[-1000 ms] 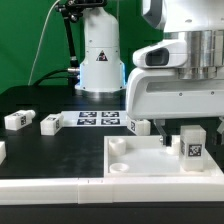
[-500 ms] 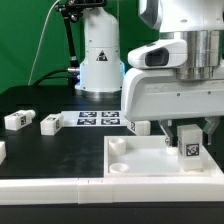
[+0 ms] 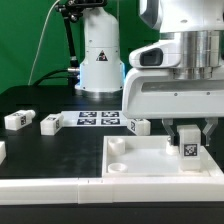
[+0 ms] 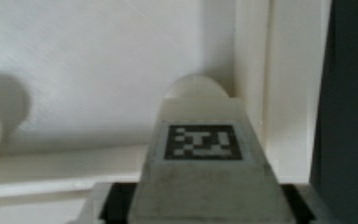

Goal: Assemble one leg

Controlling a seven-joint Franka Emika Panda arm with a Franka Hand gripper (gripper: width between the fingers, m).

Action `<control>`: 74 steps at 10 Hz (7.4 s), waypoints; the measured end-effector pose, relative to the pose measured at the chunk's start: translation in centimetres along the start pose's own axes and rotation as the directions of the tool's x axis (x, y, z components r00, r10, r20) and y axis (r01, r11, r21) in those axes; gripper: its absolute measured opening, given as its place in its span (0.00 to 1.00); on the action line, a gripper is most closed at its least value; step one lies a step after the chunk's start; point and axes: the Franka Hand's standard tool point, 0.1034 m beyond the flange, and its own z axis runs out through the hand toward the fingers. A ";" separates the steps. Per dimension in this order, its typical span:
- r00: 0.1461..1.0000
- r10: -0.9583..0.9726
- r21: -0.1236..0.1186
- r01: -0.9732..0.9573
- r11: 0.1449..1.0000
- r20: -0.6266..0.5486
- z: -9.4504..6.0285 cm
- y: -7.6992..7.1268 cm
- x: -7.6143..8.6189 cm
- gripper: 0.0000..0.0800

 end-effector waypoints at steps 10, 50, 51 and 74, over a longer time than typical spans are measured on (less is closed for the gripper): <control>0.321 0.947 0.009 -0.947 0.321 0.019 0.2 -0.6 -0.7 0.36; 0.420 0.907 0.038 -0.907 0.420 0.004 -0.1 0.5 0.0 0.37; 0.324 0.946 0.031 -0.946 0.324 0.003 -0.1 0.5 -0.1 0.37; 0.995 -0.097 -0.024 0.096 0.995 -0.037 -0.1 0.5 0.1 0.49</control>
Offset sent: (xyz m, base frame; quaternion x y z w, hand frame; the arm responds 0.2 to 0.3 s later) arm -0.0116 -0.0046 -0.0015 -0.0270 -0.0064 0.3362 0.9414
